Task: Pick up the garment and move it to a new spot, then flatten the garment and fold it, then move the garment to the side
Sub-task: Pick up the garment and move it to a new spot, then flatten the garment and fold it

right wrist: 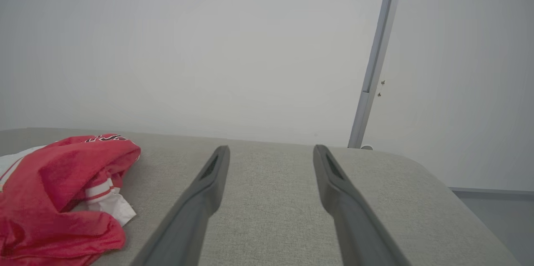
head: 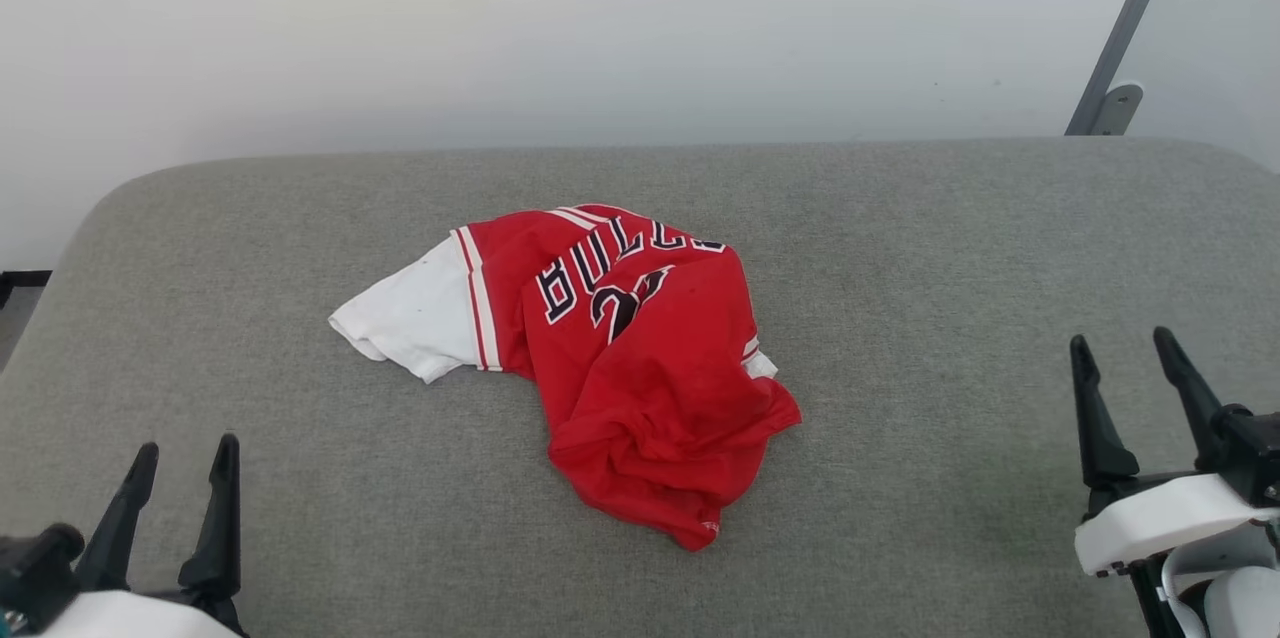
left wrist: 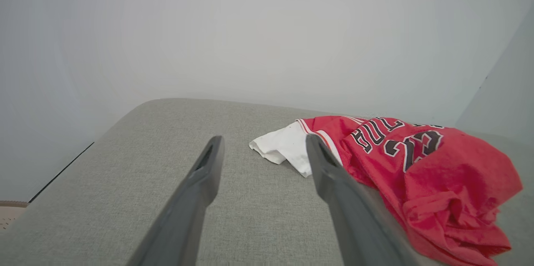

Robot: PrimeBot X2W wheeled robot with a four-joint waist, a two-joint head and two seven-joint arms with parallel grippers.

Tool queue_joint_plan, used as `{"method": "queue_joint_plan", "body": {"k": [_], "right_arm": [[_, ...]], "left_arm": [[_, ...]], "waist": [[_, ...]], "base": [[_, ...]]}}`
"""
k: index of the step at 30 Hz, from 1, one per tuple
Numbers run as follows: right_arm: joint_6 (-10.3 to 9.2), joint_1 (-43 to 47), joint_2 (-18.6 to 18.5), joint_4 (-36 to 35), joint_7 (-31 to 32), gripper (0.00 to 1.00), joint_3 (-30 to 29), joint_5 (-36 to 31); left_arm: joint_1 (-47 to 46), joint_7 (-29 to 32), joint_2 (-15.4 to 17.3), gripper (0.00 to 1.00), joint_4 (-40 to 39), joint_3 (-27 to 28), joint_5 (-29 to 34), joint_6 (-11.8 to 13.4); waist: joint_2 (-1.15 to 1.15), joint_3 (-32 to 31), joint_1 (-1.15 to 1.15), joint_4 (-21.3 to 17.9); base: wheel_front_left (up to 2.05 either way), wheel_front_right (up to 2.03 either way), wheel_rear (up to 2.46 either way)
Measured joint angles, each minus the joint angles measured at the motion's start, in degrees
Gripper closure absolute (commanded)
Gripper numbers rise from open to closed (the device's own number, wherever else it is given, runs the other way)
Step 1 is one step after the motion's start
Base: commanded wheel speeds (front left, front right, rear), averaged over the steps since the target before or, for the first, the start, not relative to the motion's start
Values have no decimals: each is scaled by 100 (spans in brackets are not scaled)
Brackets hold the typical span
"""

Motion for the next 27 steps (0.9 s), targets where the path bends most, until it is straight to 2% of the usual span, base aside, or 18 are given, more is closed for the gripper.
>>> {"method": "queue_joint_plan", "body": {"k": [12,21,27], "right_arm": [[0,115,79,15,-16,0,-4,30],[-1,146,108,15,-34,0,34,54],[0,143,100,9,-35,0,122,64]], "left_arm": [[361,0,-423,0,-85,655,554,-405],[423,0,-604,0,-74,866,606,-610],[5,499,-492,0,33,750,425,-713]], "waist": [[0,-6,0,99],[0,16,0,153],[0,70,0,179]], "base": [[0,0,0],[0,0,0],[0,0,0]]}}
